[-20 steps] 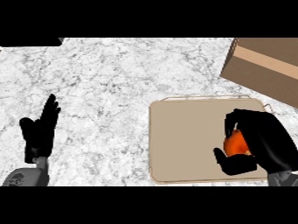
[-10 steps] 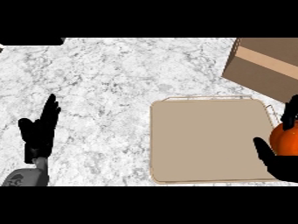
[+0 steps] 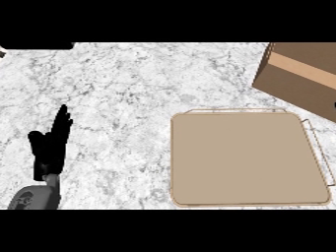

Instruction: Pick the squash from the tray and place it in the cardboard box

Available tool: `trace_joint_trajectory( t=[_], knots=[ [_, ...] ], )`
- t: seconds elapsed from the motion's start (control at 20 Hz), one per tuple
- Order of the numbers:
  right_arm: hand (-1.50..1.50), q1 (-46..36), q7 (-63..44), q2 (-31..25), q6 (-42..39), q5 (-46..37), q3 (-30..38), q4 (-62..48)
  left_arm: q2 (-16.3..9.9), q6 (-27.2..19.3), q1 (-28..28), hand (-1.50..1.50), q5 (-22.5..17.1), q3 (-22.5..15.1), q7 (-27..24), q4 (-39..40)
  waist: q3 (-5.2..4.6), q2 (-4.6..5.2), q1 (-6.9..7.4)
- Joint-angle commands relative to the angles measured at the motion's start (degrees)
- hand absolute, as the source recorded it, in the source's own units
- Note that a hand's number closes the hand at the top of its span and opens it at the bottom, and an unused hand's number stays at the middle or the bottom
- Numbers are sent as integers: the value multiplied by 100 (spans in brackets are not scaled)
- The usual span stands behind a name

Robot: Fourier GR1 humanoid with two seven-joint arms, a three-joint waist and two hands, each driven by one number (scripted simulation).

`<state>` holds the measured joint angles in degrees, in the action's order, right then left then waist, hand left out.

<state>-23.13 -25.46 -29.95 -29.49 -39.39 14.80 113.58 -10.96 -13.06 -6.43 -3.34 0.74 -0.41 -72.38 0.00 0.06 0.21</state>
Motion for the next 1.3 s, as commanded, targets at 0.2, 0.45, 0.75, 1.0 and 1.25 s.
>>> trace_joint_trajectory(
  t=[0.2, 0.45, 0.75, 1.0, 1.25],
  knots=[
    [150, -591, 1359, -312, 1059, -304, 296, -2324, 236, -167, 154, 0, 142, -96, 146, -339, 2, 7, 40],
    [150, -1627, 2178, -555, 1650, -496, 252, -4495, 94, 61, 237, 0, 91, -52, 62, -339, 2, 35, 152],
    [150, -1797, 3332, -688, 2758, -987, 211, -6305, 99, -40, -111, 0, 264, -171, 495, -545, 10, 54, 173],
    [150, -2526, 3241, -608, 3147, -990, 484, -7896, -44, 296, 25, 0, 43, 92, 20, -157, 9, 90, 255],
    [-150, -2739, 4008, -730, 2946, -435, 987, -8808, 307, -65, -152, 0, 282, -77, -104, -37, 18, 130, 262]
  ],
)
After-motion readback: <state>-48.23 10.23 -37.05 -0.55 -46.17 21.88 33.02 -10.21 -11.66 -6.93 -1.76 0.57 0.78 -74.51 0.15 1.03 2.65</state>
